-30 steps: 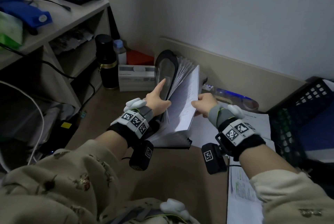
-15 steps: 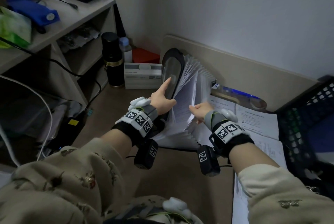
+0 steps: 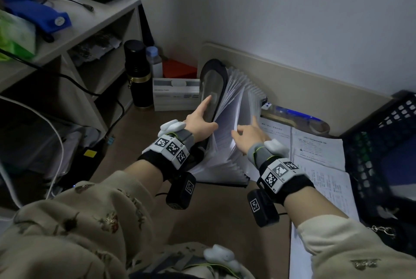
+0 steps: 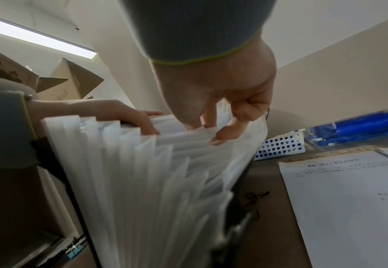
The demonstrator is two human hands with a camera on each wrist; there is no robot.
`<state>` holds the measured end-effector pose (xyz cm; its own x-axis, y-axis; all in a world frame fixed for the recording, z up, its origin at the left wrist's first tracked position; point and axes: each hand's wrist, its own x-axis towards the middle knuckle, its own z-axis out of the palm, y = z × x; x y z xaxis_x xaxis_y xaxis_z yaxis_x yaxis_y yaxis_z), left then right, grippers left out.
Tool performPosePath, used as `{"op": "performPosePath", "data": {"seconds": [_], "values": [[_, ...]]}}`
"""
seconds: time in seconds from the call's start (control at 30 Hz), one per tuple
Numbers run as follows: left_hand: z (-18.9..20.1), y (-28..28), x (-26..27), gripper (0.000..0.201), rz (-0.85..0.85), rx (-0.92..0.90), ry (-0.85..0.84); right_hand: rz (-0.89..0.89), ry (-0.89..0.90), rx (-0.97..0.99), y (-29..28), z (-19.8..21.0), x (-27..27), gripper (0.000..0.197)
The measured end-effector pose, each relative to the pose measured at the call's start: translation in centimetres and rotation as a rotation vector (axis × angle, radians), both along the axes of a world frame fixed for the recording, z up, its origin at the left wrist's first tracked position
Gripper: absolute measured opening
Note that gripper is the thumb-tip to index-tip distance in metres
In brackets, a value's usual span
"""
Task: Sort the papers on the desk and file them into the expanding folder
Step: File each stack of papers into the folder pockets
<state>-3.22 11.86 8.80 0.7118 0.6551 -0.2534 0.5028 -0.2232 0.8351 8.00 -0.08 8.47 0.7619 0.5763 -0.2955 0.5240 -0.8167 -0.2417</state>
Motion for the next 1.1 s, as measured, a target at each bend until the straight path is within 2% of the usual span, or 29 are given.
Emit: {"op": "performPosePath", "data": {"seconds": [0.13, 0.37, 0.6, 0.77, 0.83, 1.1], "values": [[0.1, 0.1, -0.1, 0.088, -0.006, -0.002, -0.006, -0.037, 0.038, -0.024, -0.3, 0.2, 0.4, 0.022], [0.1, 0.1, -0.2, 0.089, -0.014, -0.004, -0.009, -0.079, 0.024, 0.146, -1.0, 0.3, 0.2, 0.036], [0.0, 0.1, -0.1, 0.087, -0.006, 0.000, -0.019, 0.008, 0.005, 0.206, -1.1, 0.1, 0.1, 0.042], [-0.1, 0.2, -0.2, 0.087, -0.005, -0.005, -0.025, -0.063, 0.162, 0.332, -1.0, -0.2, -0.6, 0.035], [-0.1, 0.2, -0.2, 0.087, -0.003, -0.002, -0.031, -0.045, 0.171, 0.325, -0.9, -0.4, -0.9, 0.033], [-0.5, 0.1, 0.1, 0.085, 0.000, 0.039, -0.035, 0.023, 0.259, 0.310, -0.4, 0.3, -2.1, 0.064]]}}
